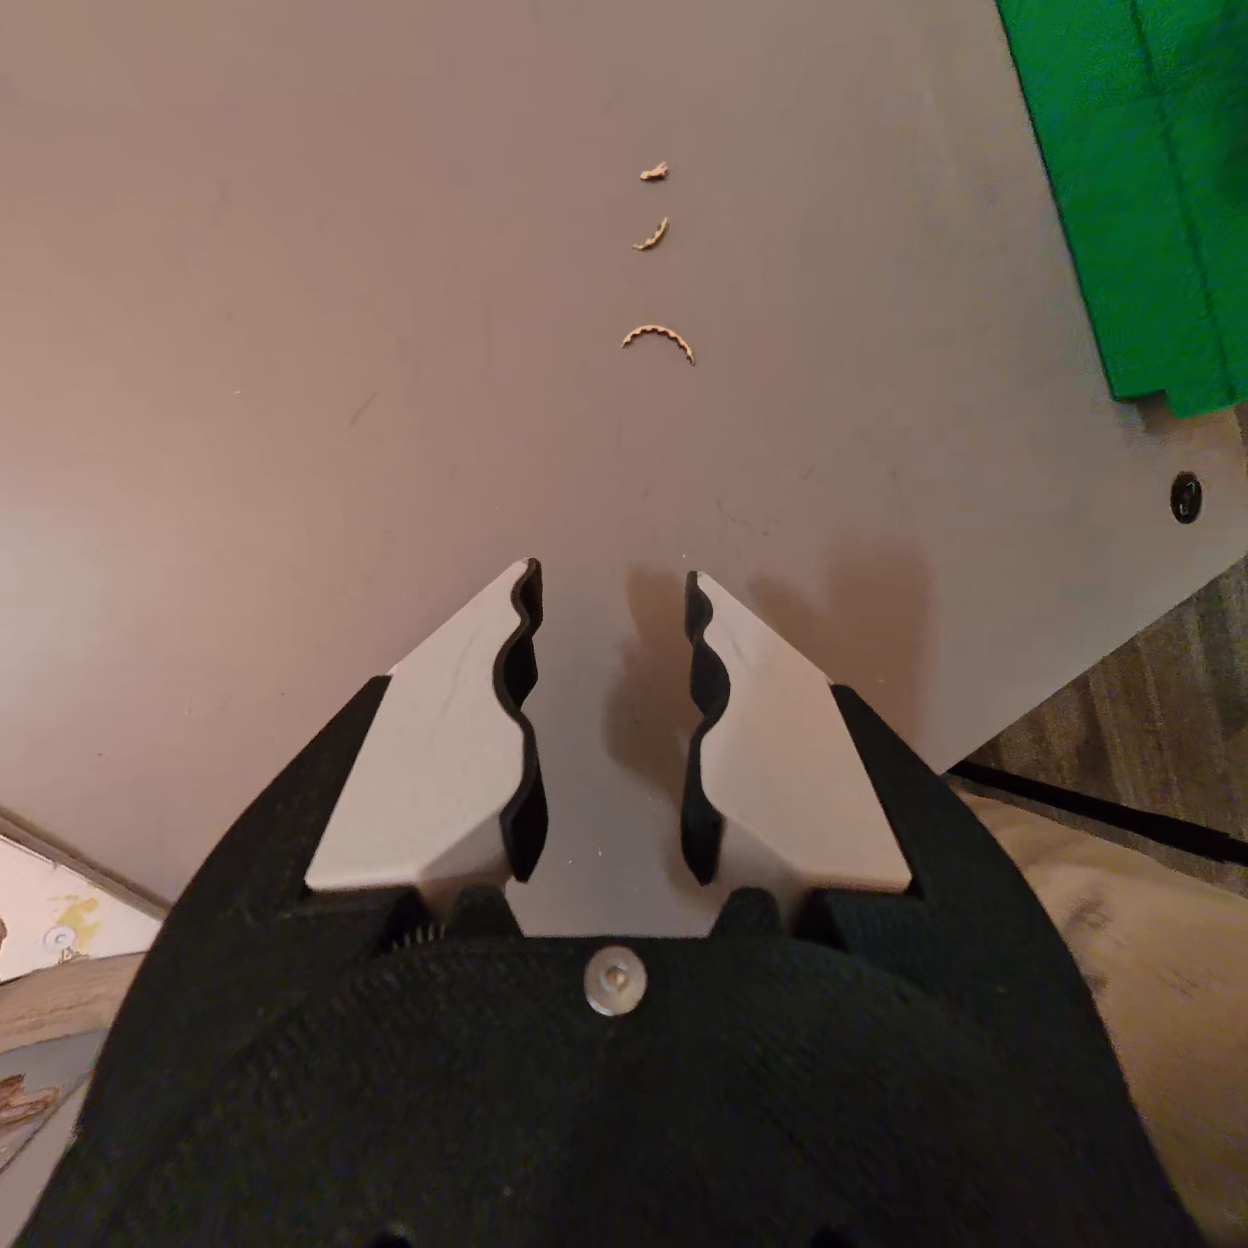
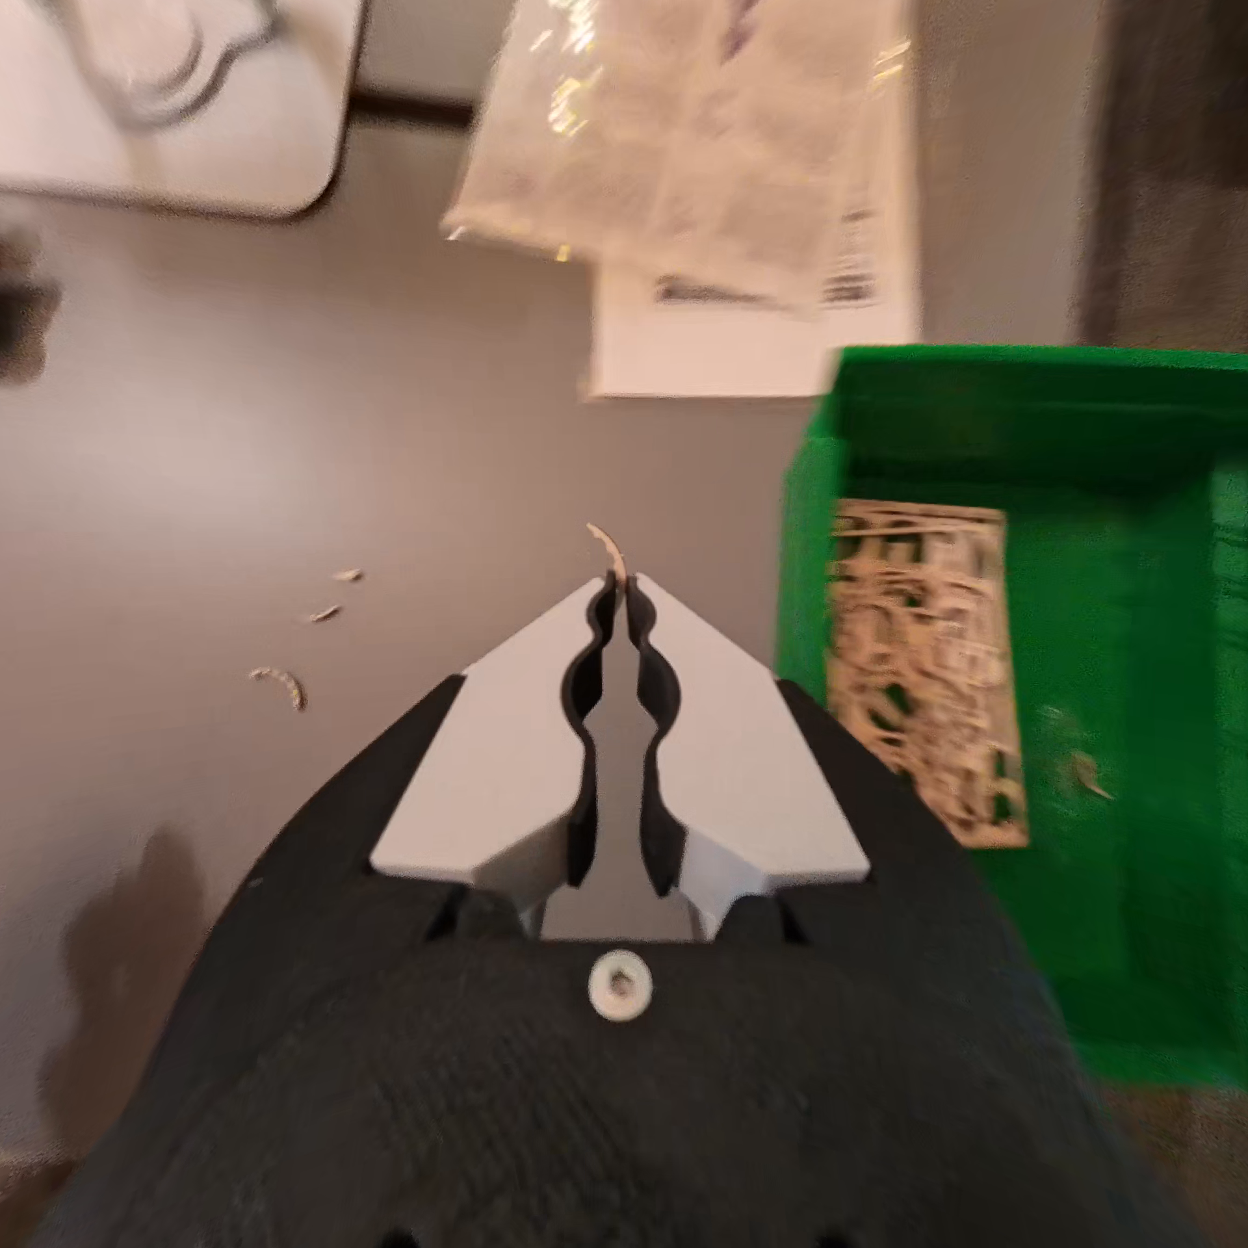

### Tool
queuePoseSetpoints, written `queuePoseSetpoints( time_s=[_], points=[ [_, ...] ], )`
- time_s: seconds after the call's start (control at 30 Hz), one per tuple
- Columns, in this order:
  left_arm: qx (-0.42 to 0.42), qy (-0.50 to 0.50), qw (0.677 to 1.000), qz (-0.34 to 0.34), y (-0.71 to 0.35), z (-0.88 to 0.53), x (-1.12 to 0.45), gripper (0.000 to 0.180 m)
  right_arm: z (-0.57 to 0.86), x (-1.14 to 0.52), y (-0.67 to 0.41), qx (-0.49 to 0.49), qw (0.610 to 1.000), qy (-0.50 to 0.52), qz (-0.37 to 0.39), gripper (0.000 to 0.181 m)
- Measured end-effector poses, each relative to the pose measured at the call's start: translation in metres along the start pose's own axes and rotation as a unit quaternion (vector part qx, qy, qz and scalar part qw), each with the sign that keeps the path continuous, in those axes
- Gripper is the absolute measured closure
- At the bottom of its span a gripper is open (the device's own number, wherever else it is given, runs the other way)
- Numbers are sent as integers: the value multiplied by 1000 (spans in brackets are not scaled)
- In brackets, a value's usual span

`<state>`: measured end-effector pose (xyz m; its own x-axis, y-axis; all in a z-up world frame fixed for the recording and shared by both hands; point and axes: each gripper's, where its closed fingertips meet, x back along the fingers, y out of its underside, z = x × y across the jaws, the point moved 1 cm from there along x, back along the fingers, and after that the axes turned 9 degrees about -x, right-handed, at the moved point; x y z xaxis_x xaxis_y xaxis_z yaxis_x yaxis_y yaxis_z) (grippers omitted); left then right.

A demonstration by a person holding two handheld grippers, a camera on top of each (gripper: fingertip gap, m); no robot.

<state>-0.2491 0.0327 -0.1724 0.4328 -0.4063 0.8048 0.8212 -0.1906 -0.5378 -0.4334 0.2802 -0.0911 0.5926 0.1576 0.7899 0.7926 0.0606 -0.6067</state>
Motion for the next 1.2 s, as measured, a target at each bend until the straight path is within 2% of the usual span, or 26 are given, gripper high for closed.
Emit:
queuePoseSetpoints(
  time_s=[0.17, 0.2, 0.23, 0.27, 0.3, 0.37, 0.5, 0.67, 0.8, 0.9, 1.0, 1.1, 1.2],
  points=[
    [-18, 12, 1000, -8, -7, 4, -12, 143, 109, 18, 0, -47, 997, 60, 0, 179],
    [-24, 14, 1000, -9, -10, 5, -14, 143, 113, 15, 3, -41, 998, 54, -13, 170],
    [-30, 15, 999, -10, -13, 7, -16, 143, 109, 15, 4, -26, 998, 45, -21, 151],
    [-36, 14, 999, -10, -16, 7, -18, 143, 97, 16, 0, -4, 999, 32, -10, 142],
    [-38, 12, 999, -9, -19, 8, -20, 143, 76, 18, -5, 22, 1000, 12, 8, 141],
    [-30, 10, 999, -6, -25, 7, -23, 143, 17, 16, -1, 82, 996, -43, 20, 145],
    [-4, 4, 1000, -1, -33, 3, -26, 143, -105, -16, 57, 175, 973, -150, -29, 153],
    [4, -7, 1000, 6, -32, -1, -15, 143, -171, -68, 125, 240, 947, -190, -101, 161],
    [14, -14, 1000, 5, -18, -5, -3, 143, -174, -86, 142, 275, 938, -170, -128, 165],
    [25, -14, 1000, 1, -3, -7, 3, 143, -167, -89, 140, 279, 939, -153, -128, 180],
    [28, -13, 1000, -5, 7, -9, 6, 143, -162, -86, 135, 258, 944, -159, -133, 181],
    [25, -11, 1000, -8, 12, -10, 6, 143, -144, -63, 90, 197, 966, -150, -68, 181],
    [15, -9, 1000, -7, 9, -11, 3, 143, -78, -21, 21, 114, 990, -80, 23, 181]
  ],
)
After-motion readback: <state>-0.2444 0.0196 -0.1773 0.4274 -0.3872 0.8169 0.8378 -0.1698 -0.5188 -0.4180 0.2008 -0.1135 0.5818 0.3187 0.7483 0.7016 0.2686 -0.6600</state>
